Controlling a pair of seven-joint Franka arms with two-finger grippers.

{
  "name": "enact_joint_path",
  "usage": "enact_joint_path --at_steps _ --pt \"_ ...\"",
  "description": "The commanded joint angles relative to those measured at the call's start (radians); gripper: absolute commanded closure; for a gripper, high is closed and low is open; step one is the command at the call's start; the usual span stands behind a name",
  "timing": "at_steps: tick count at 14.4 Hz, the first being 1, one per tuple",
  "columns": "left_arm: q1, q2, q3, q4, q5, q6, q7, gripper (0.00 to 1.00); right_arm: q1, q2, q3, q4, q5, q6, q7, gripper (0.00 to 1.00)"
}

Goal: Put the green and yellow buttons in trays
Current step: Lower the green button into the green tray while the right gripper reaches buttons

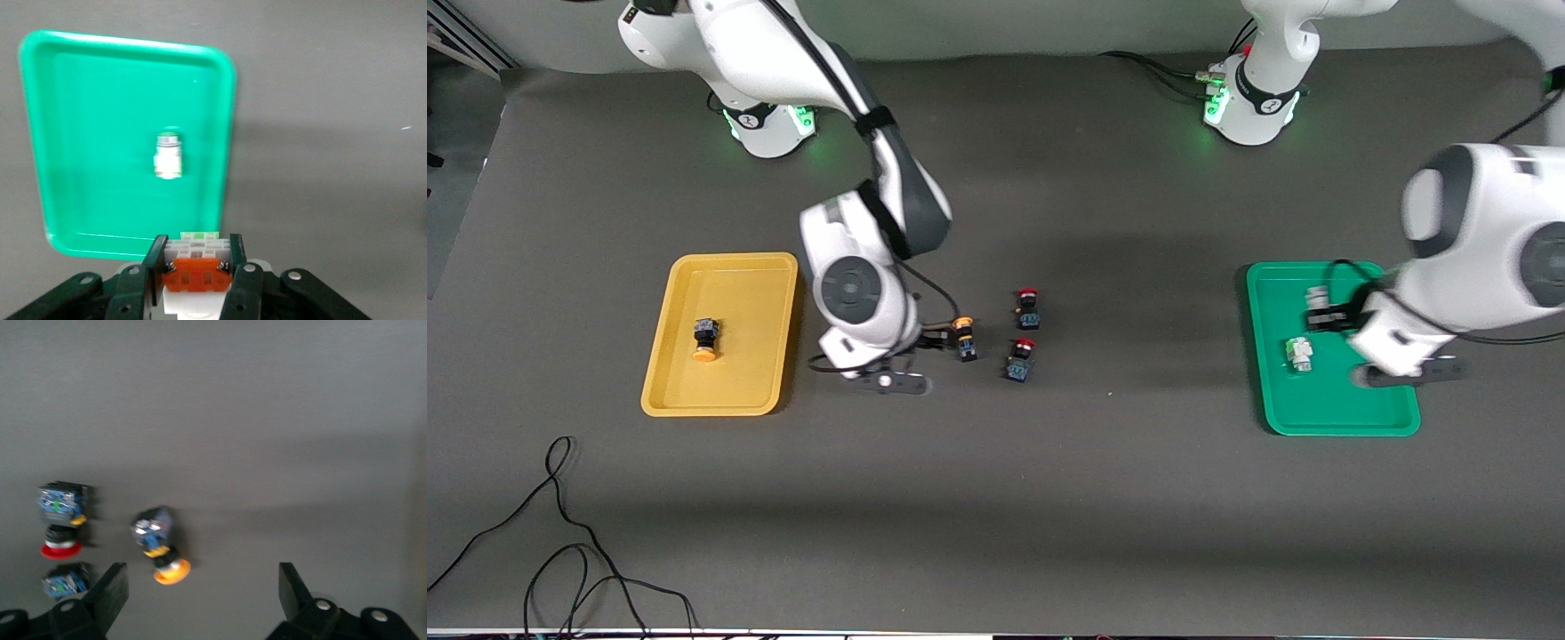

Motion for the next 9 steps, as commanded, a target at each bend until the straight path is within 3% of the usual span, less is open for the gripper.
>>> enact_joint_path --at_steps 1,4,8,9 --pt "0.144 -0.022 -0.009 -0.047 0.017 0.022 0.205 0.94 -0.009 0.077 0.062 0.044 0.025 0.081 0.043 0.0" --pt "0.202 0.013 -0.009 -0.12 0.066 0.164 0.263 0.94 -0.008 0.148 0.111 0.039 0.024 0.174 0.108 0.0" --pt "0.202 0.077 -0.009 -0.265 0.132 0.408 0.263 0.91 -0.008 0.194 0.12 0.032 0.022 0.188 0.111 0.01" --pt "0.202 0.105 -0.009 -0.295 0.132 0.48 0.263 0.9 -0.006 0.197 0.122 0.024 0.024 0.19 0.112 0.11"
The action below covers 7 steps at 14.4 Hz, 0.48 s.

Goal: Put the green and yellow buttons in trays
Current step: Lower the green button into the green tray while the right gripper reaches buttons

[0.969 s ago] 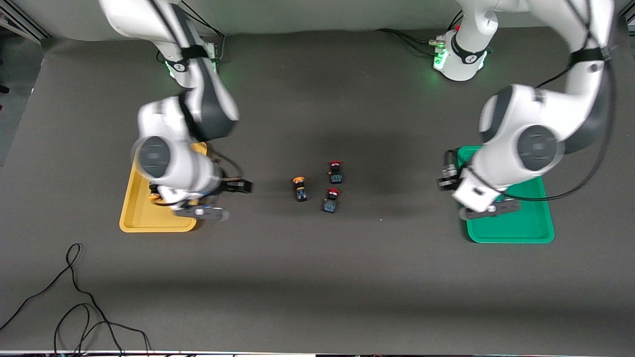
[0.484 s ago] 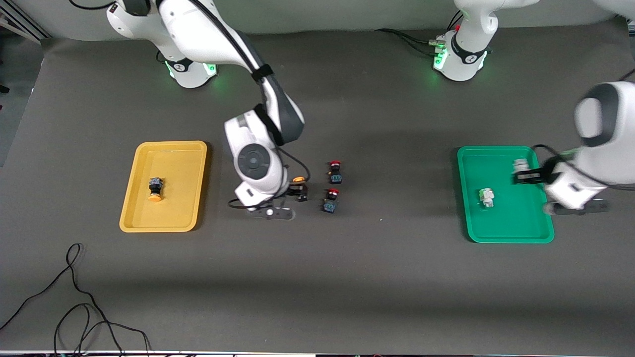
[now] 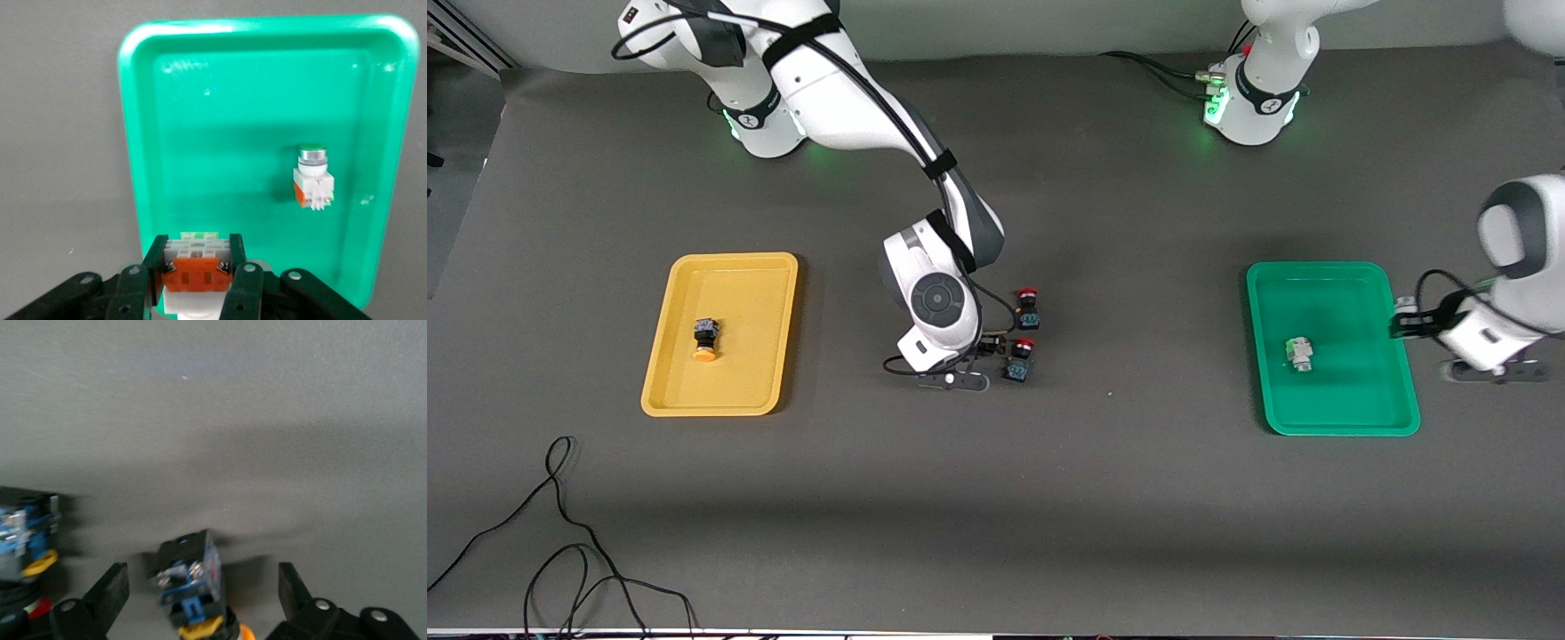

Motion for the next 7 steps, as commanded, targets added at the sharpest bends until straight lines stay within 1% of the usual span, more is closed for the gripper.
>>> enact_joint_path --at_steps 1,2,3,4,5,7 --pt "-0.006 0.045 0.001 -0.092 0.02 0.169 0.003 0.9 -0.007 0.011 0.007 0.014 0.019 0.002 0.022 0.37" --pt "-0.005 0.073 0.001 -0.106 0.02 0.211 0.003 0.9 -0.007 0.019 0.007 0.014 0.021 0.001 0.032 0.88" --pt "-0.005 0.095 0.001 -0.106 0.02 0.23 0.003 0.9 -0.007 0.018 0.007 0.014 0.021 0.001 0.044 1.0" --pt "-0.005 0.098 0.001 -0.106 0.02 0.23 0.003 0.85 -0.007 0.01 0.007 0.014 0.021 0.001 0.044 1.0" --pt "-0.002 0.098 0.001 -0.103 0.02 0.224 0.005 0.7 -0.007 -0.001 0.007 0.017 0.021 -0.004 0.045 1.0" --pt "0.007 0.099 0.001 -0.094 0.019 0.218 0.005 0.01 -0.007 -0.034 -0.002 0.024 0.004 -0.01 0.026 1.0"
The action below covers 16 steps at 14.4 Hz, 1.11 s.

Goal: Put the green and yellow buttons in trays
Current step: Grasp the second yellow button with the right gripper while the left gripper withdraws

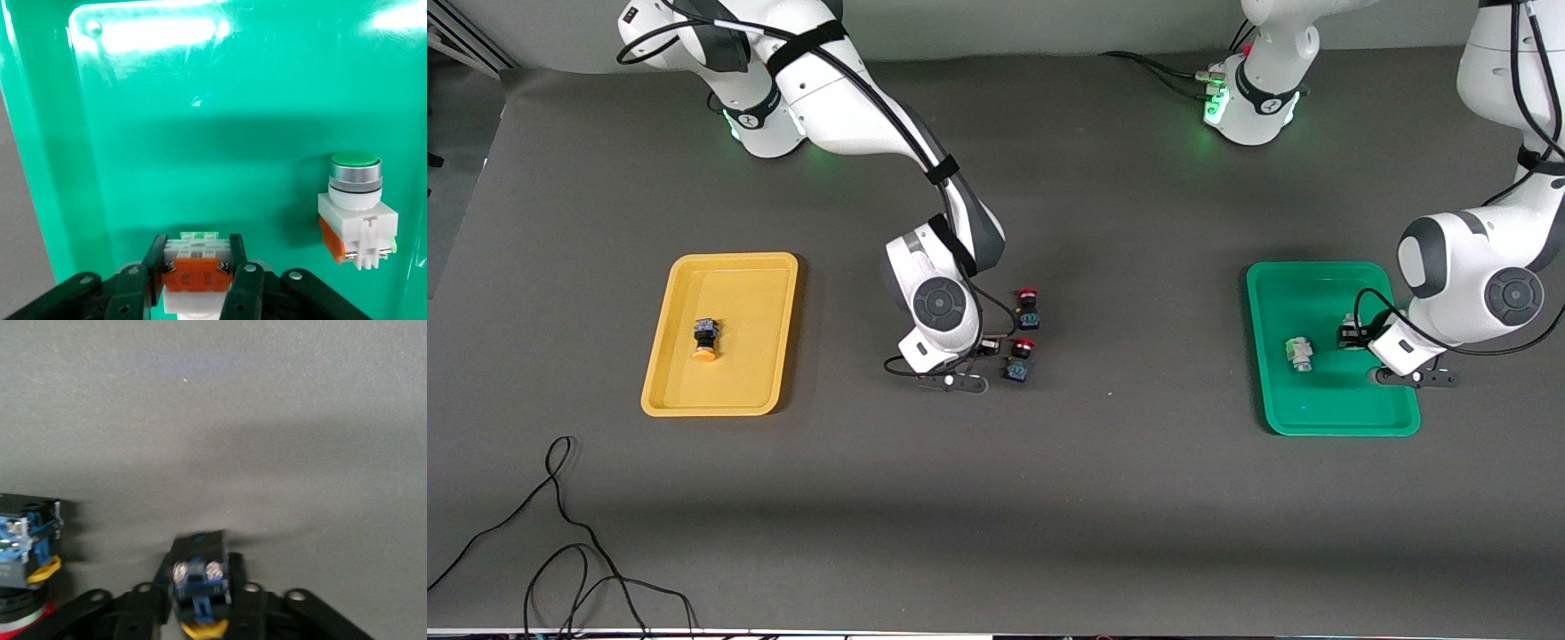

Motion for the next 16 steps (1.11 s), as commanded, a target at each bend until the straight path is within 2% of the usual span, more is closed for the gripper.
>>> enact_joint_path --at_steps 1,3,6,10,12,14,16 --pt "0.006 -0.025 0.003 0.009 0.016 -0.012 0.005 0.0 -0.012 -0.063 -0.006 0.006 -0.005 -0.025 -0.017 1.0" --pt "0.006 -0.039 0.001 0.038 0.016 -0.056 0.006 0.0 -0.024 -0.131 -0.032 0.008 -0.005 -0.123 -0.037 1.0" --pt "0.006 -0.085 0.0 0.159 0.014 -0.258 0.008 0.0 -0.024 -0.253 -0.129 0.006 -0.01 -0.299 -0.095 1.0" --pt "0.006 -0.191 -0.007 0.308 -0.008 -0.507 0.023 0.0 -0.024 -0.398 -0.314 0.005 -0.011 -0.586 -0.297 1.0" --pt "-0.002 -0.243 -0.008 0.359 -0.021 -0.618 0.032 0.0 -0.026 -0.43 -0.426 0.002 -0.011 -0.695 -0.458 1.0" --pt "-0.005 -0.295 -0.01 0.389 -0.059 -0.702 0.032 0.0 -0.022 -0.432 -0.532 -0.013 -0.013 -0.747 -0.627 1.0" --pt "-0.008 -0.323 -0.013 0.438 -0.093 -0.786 0.029 0.0 -0.024 -0.424 -0.584 -0.078 -0.048 -0.725 -0.732 1.0"
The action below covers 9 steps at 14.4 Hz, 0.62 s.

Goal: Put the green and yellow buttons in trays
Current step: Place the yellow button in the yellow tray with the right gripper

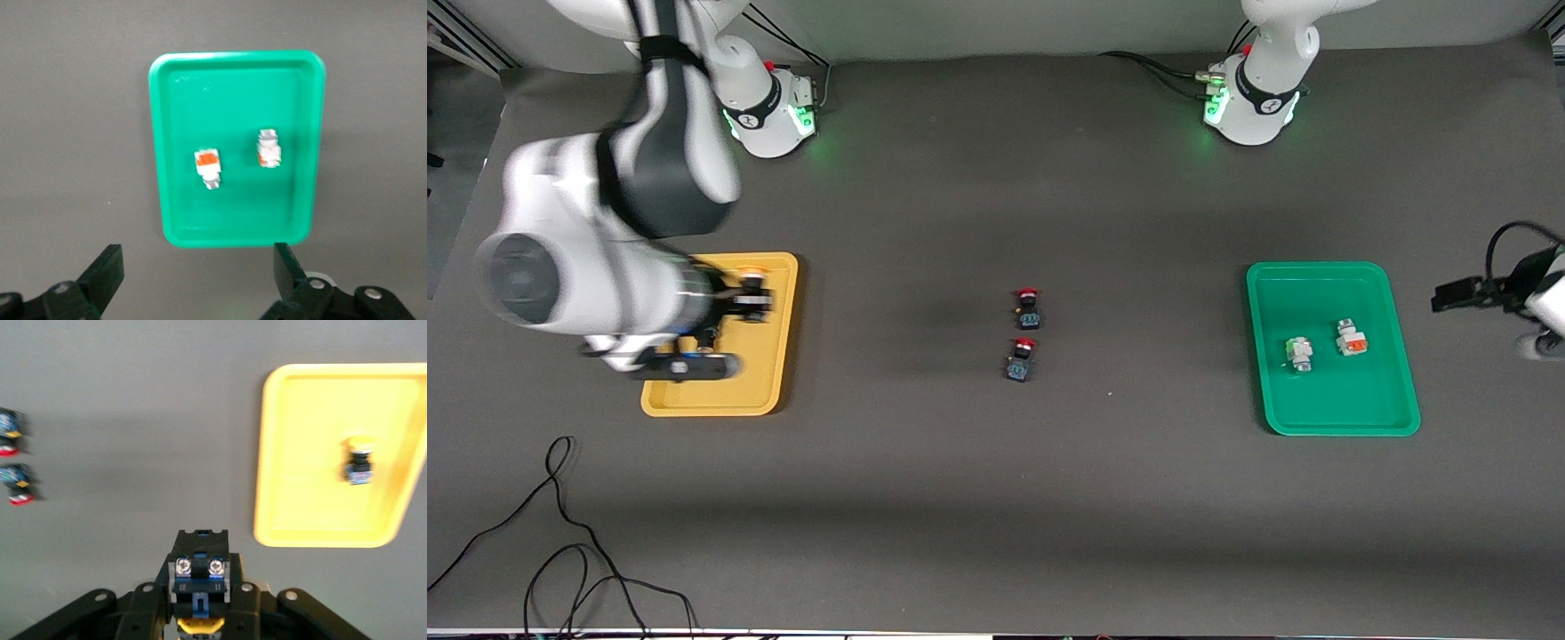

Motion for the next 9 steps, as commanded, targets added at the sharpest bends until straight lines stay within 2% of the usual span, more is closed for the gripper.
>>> enact_joint_path --at_steps 1,3,5,9 --pt "-0.009 -0.033 -0.011 0.072 -0.041 -0.123 0.006 0.0 0.014 0.005 -0.046 -0.108 -0.048 0.065 -0.139 1.0" --pt "-0.012 -0.039 -0.049 0.125 -0.044 -0.184 -0.017 0.0 0.014 0.004 -0.06 -0.225 -0.056 0.198 -0.191 1.0" --pt "-0.035 -0.062 -0.078 0.13 -0.044 -0.198 -0.095 0.0 0.016 0.004 -0.062 -0.339 -0.056 0.349 -0.24 1.0" --pt "-0.196 -0.078 -0.003 0.14 -0.044 -0.215 -0.178 0.0 0.019 0.028 -0.05 -0.542 -0.039 0.66 -0.266 1.0"
